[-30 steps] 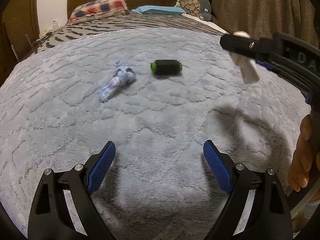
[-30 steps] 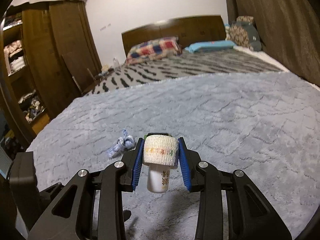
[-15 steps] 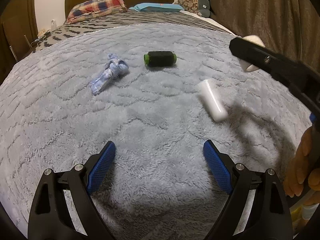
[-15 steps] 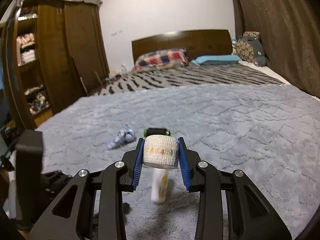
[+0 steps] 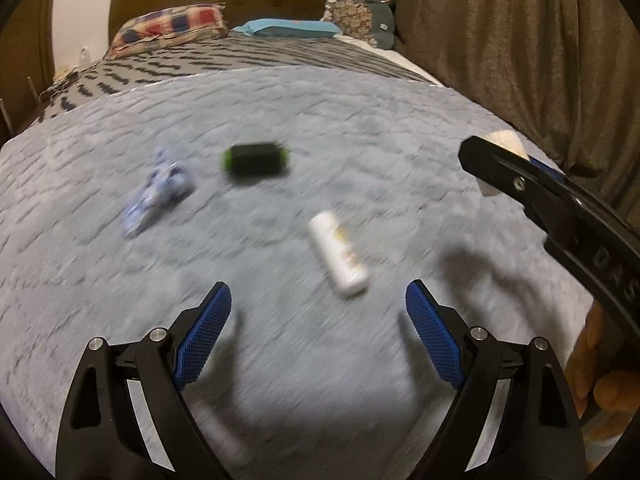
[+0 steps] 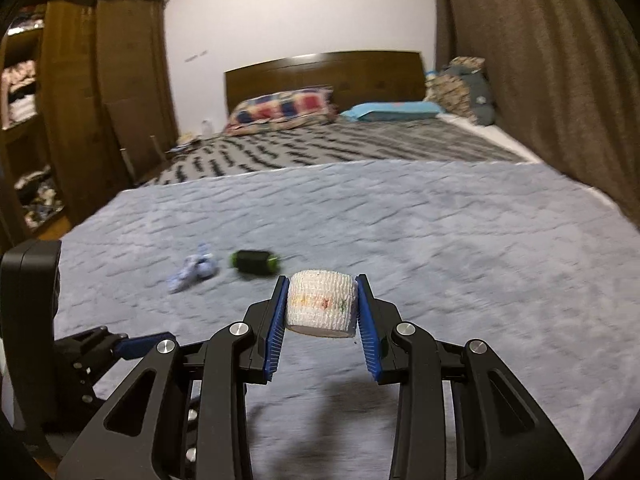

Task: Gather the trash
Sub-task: 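Grasp the white tape roll with right tool while left tool grasps the white bottle, then lower both tools below the bed edge and release tape roll and bottle into the bin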

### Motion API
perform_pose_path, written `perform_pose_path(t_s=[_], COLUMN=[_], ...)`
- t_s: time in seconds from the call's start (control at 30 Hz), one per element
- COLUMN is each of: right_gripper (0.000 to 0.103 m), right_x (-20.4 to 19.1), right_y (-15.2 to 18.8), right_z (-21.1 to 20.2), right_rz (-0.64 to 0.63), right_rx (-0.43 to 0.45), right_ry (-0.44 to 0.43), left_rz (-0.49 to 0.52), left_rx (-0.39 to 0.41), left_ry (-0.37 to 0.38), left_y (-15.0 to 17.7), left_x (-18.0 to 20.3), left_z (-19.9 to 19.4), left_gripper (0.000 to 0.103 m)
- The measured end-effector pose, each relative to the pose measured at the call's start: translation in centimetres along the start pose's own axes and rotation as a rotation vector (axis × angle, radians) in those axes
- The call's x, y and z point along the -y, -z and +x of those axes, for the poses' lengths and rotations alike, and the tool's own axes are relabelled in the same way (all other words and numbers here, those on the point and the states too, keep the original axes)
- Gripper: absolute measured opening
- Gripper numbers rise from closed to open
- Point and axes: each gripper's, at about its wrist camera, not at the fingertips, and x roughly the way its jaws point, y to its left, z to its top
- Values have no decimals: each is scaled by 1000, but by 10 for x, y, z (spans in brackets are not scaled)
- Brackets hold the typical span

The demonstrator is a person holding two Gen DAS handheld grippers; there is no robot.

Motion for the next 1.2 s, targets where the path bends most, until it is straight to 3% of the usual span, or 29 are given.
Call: perform_pose_path(t_s=[0.1, 0.2, 0.27, 0.33, 0.43, 0.73, 1.2], right_gripper=[34, 34, 34, 34, 34, 34, 34], right_x=[19, 32, 38, 43, 44, 29, -12], right_y=[-1, 4, 7, 10, 12, 24, 56], right_z=[-6, -6, -6, -5, -6, -28, -110], right_rz=[26, 36, 46, 49, 43, -17, -113], right_rx=[8, 6, -2, -10, -15, -29, -14], right_ry=[16, 30, 28, 30, 25, -13, -85], left_rz=[33, 31, 22, 26, 39, 82, 74], left_rx=[-9, -45, -79, -85, -79, 2, 185], left_ry=[-20, -47, -55, -65, -58, -78, -89], left_y=[-9, -16, -19, -19, -17, -2, 70], left_x=[14, 19, 19, 19, 20, 23, 21], left_z=[15, 34, 45, 46, 42, -5, -144], left_gripper=[76, 59, 42, 36, 19, 18, 18])
